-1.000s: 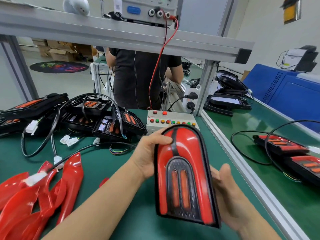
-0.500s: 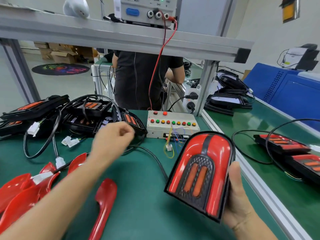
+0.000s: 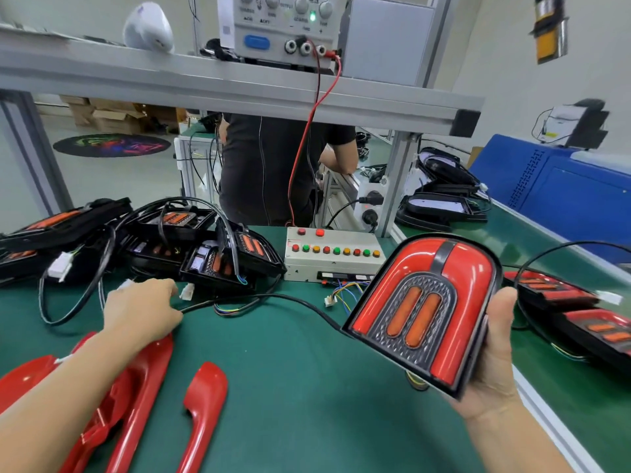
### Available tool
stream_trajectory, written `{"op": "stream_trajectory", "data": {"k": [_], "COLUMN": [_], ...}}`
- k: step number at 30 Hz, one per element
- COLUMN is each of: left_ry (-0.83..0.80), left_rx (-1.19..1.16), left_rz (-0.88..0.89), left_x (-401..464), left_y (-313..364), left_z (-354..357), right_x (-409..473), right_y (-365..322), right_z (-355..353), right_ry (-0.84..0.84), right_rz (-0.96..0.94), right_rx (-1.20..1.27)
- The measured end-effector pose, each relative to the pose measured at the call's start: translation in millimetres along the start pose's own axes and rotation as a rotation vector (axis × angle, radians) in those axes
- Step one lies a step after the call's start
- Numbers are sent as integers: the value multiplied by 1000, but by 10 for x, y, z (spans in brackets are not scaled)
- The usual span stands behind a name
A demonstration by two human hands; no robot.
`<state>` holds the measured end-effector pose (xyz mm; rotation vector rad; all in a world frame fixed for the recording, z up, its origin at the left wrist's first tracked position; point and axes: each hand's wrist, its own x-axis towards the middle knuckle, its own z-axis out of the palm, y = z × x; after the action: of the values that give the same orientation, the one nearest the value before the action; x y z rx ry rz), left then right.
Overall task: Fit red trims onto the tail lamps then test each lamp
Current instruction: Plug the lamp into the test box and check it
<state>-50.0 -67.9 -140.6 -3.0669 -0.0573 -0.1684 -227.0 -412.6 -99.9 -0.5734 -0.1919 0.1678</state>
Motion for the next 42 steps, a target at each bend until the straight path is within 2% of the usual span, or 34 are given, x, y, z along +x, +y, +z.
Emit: {"op": "stream_trajectory", "data": {"k": [2,3,6,9,11,14,16,18,20,23,30,36,42], "left_ry": [-20,-29,-35,-28,32,229,297,211,74,6,-10,-120,-94], "left_rx": [81,112,145,133,75,-73,-172,-225,-161,-117,-70,-258,-374], "left_rz": [8,2,-11,34,68,76,76,95,124,175,209,188,278], "left_x": [21,25,80,133,144,91,54,23,-11,-45,-37,52,97], "left_y": [38,64,99,93,55,-3,-9,13,67,129,138,-38,-174], "left_z": [-5,-17,-29,-5,24,70,69,45,24,38,2,-86,-160], "right_x": [15,51,47,77,112,176,230,288,335,384,382,311,385], "right_y": [-43,-40,-53,-130,-213,-360,-456,-556,-637,-727,-768,-739,-907], "right_z": [28,18,35,107,136,158,191,239,306,369,310,139,168], "right_ry": [63,40,70,109,199,313,393,454,484,503,514,557,579], "right_rz": [-57,-81,-299,-421,-484,-556,-575,-605,-636,-659,-638,-577,-600], "right_rx": [-47,-36,-212,-259,-243,-235,-217,-187,-170,-165,-210,-173,-151]}}
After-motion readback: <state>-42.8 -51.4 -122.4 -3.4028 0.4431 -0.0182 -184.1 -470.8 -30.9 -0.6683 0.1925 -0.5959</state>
